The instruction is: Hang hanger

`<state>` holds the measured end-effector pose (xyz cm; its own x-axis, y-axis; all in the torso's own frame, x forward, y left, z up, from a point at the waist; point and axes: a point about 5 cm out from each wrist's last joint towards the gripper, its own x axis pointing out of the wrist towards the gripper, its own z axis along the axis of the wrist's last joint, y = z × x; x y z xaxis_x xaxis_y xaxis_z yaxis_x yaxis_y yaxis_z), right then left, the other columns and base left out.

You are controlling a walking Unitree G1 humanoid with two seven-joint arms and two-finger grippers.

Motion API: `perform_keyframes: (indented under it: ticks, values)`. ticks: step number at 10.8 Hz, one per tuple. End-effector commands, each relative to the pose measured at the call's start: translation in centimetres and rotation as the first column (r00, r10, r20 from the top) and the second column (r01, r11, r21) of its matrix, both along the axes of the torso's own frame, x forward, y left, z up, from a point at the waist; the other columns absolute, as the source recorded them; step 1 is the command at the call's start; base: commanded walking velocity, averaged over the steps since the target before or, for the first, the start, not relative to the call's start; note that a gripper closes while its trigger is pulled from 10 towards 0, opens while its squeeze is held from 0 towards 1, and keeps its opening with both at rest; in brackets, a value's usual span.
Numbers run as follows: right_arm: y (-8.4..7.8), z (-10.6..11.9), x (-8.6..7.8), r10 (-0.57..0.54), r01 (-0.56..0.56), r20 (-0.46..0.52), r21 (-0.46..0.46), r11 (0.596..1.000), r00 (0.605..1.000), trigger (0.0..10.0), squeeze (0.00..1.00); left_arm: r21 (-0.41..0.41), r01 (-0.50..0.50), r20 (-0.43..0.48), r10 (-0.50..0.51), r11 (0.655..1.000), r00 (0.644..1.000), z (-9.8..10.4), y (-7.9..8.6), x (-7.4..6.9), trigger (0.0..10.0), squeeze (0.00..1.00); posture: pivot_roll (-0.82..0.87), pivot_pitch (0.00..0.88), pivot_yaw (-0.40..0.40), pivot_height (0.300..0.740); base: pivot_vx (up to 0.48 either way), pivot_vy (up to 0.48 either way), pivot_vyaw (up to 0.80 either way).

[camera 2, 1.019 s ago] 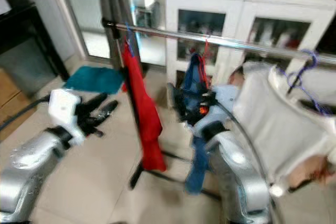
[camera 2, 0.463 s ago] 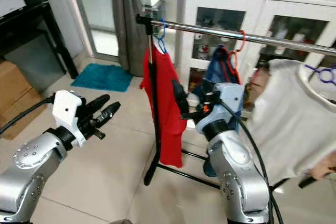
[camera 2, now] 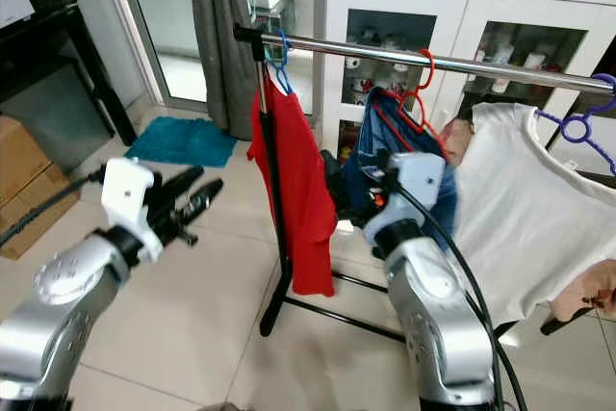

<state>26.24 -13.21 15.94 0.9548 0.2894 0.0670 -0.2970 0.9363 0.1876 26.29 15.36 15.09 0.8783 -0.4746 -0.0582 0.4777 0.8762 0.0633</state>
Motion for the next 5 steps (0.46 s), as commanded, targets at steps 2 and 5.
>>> perform_keyframes:
  ticks: [2,5]
  values:
    - [0.51,-0.27,0.43,0.020,-0.021,-0.020,-0.026,0.999,1.000,10.0,1.00,0.021,-0.011,0.009,0.011,1.000,1.000,-0.08,0.15,0.24,10.0,0.00,0.00,0.000,0.054,0.740,0.156,0.000,0.80]
    - [0.75,0.51,1.08,0.010,-0.009,0.046,-0.021,1.000,0.999,10.0,1.00,0.014,0.017,-0.002,-0.017,1.000,1.000,0.05,-0.60,0.30,10.0,0.00,0.00,0.000,0.053,0.740,0.349,0.000,0.15]
